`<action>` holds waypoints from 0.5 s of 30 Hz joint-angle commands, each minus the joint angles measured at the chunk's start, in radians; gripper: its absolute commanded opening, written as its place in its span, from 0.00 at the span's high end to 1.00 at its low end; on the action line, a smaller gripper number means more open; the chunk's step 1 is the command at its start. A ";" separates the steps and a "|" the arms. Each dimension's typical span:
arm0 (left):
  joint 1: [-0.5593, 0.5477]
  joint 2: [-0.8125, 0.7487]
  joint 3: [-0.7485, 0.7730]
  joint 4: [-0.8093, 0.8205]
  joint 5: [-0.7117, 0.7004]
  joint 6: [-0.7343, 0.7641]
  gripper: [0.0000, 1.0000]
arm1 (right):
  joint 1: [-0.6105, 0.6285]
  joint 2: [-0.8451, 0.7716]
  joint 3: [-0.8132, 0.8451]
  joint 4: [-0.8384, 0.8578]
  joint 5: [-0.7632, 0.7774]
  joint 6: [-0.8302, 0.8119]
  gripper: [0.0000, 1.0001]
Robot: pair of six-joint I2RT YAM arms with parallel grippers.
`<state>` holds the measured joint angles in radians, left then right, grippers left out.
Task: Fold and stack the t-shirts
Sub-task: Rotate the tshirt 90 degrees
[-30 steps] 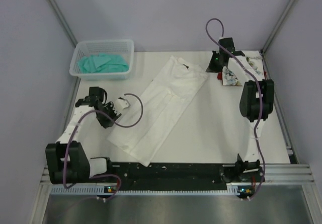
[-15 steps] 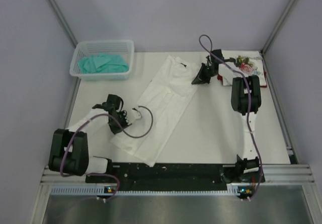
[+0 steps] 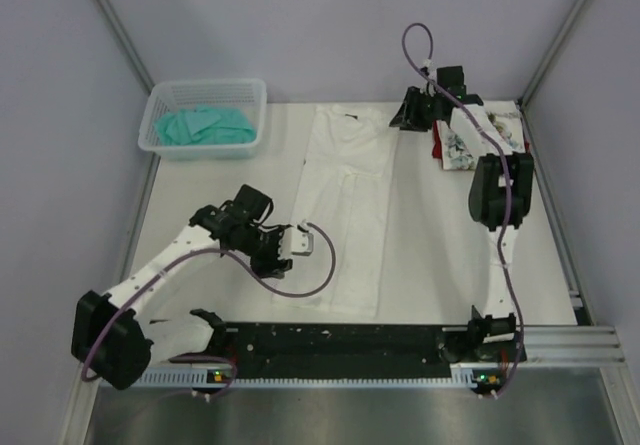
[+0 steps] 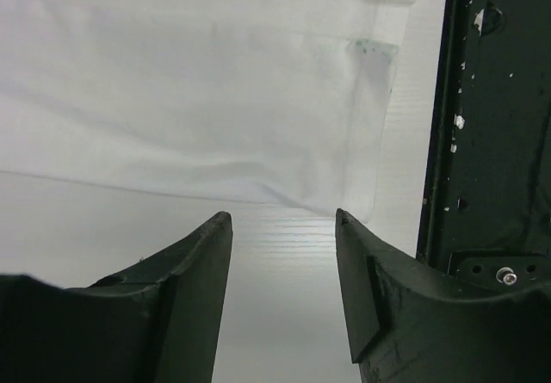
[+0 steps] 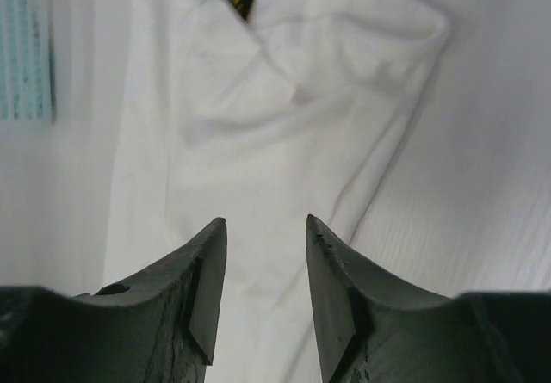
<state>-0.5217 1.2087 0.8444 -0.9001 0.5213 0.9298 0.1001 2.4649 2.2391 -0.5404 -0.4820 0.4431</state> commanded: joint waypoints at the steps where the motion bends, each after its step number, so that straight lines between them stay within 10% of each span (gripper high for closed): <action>1: -0.003 -0.127 0.010 -0.102 0.100 0.096 0.41 | 0.102 -0.580 -0.423 0.179 -0.095 -0.471 0.54; 10: -0.006 -0.195 -0.228 0.001 0.180 0.348 0.40 | 0.357 -1.410 -1.473 0.574 -0.397 -0.975 0.36; 15: -0.024 -0.209 -0.298 0.056 0.152 0.351 0.40 | 0.664 -1.549 -1.539 0.090 -0.137 -1.269 0.36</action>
<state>-0.5285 1.0233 0.5728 -0.9058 0.6460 1.2259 0.5533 0.9329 0.7322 -0.1631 -0.7822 -0.5140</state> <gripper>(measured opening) 0.602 0.635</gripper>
